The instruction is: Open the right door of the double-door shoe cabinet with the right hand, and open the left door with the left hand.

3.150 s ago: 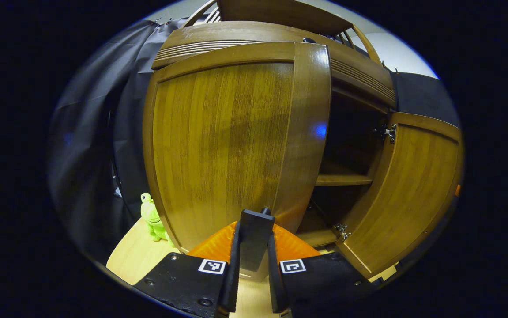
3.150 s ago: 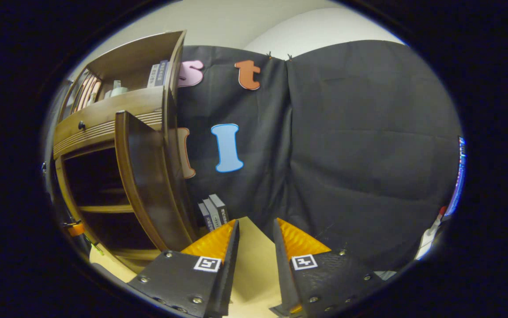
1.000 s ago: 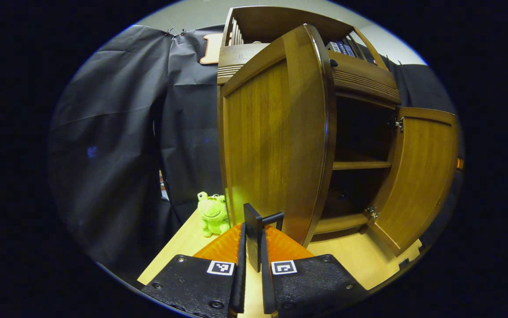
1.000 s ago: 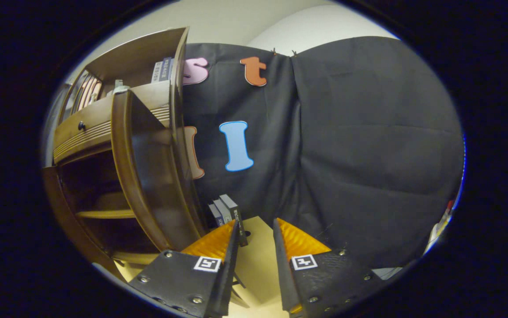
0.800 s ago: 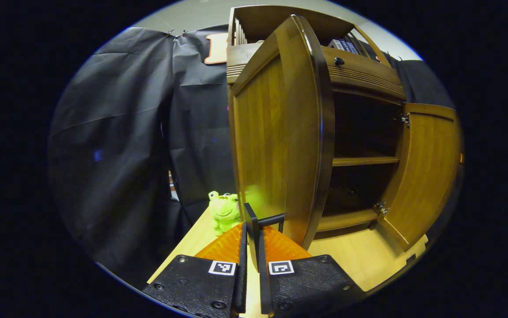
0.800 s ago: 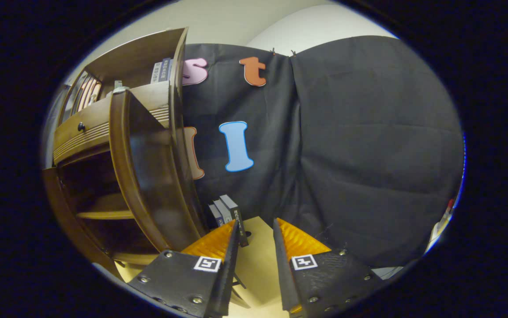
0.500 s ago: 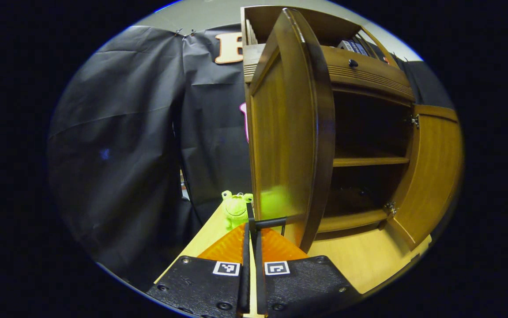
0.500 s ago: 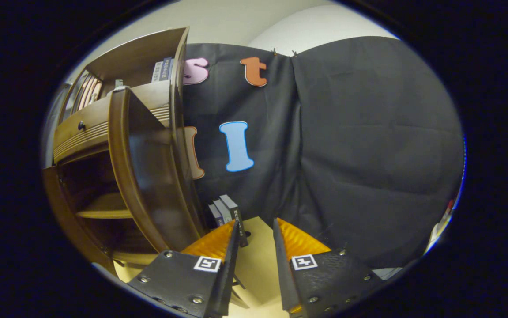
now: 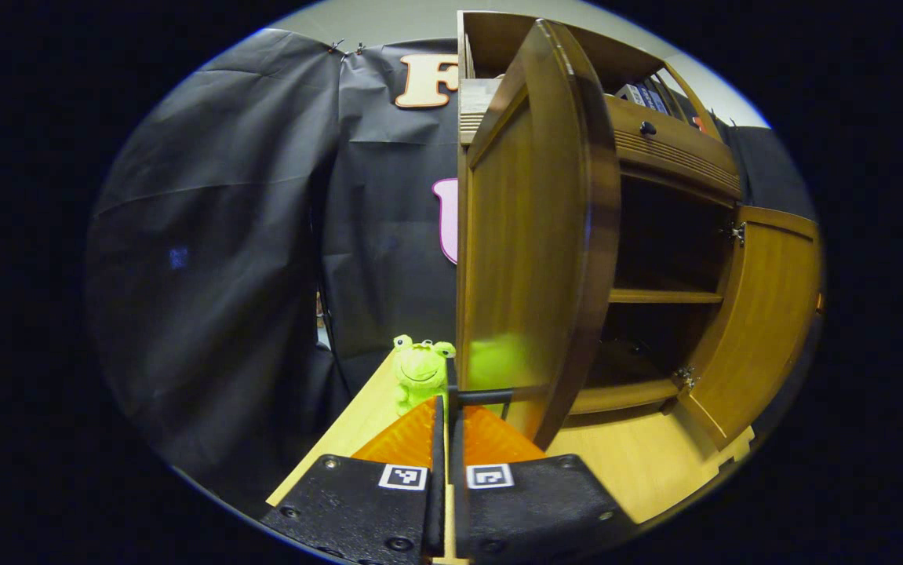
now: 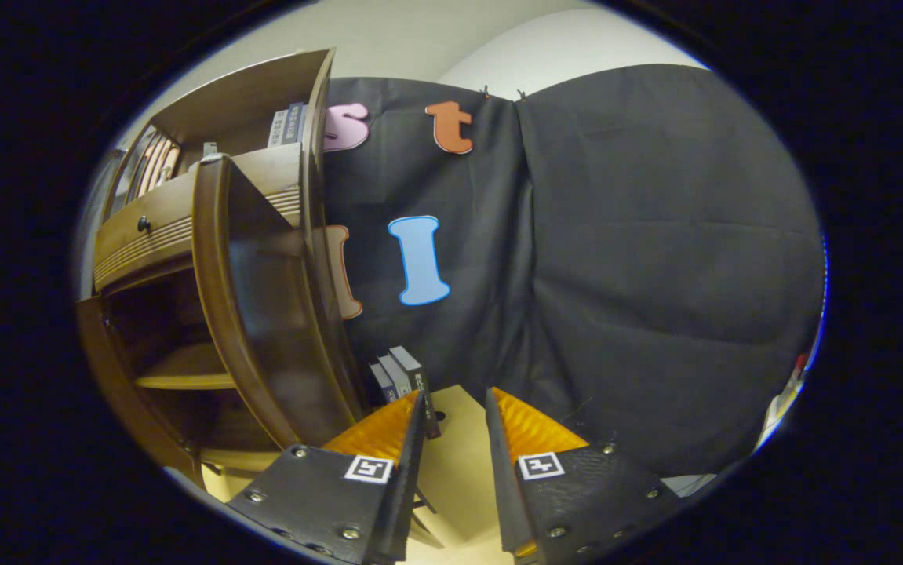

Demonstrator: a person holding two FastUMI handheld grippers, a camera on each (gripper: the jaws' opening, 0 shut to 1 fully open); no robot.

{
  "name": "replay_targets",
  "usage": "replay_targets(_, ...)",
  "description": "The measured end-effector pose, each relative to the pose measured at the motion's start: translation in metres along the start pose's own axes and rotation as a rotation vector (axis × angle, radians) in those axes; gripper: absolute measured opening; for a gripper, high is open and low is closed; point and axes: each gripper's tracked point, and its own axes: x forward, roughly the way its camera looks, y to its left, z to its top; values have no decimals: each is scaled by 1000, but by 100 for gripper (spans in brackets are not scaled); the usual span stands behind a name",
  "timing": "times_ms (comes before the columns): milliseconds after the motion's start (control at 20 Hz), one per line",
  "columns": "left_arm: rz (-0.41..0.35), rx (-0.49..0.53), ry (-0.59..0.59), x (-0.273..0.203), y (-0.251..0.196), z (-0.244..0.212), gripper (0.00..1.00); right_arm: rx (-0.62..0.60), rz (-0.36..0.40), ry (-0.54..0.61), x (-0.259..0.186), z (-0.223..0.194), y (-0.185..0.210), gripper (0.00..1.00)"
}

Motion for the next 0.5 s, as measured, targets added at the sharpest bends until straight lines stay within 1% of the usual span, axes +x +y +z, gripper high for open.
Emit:
replay_targets(100,2,-18,1,-2,4,1,34,1,1,2,0,-1,0,44)
replay_targets(200,6,-39,5,-1,7,1,39,2,0,3,0,-2,0,43)
replay_targets(250,8,-46,5,-1,9,0,39,0,0,3,0,-2,0,43)
replay_targets(300,10,-52,8,-1,8,1,41,-2,0,3,-1,-1,0,44)
replay_targets(350,12,-57,10,-1,8,1,41,-4,0,2,-1,-1,0,44)
replay_targets(400,15,-56,16,-3,7,0,38,-6,-1,1,-1,-1,0,44)
replay_targets(450,18,-50,17,-4,8,1,41,-10,-2,-2,0,0,-1,44)
replay_targets(500,23,-43,12,-8,10,4,41,-15,-6,-6,-1,2,-2,44)
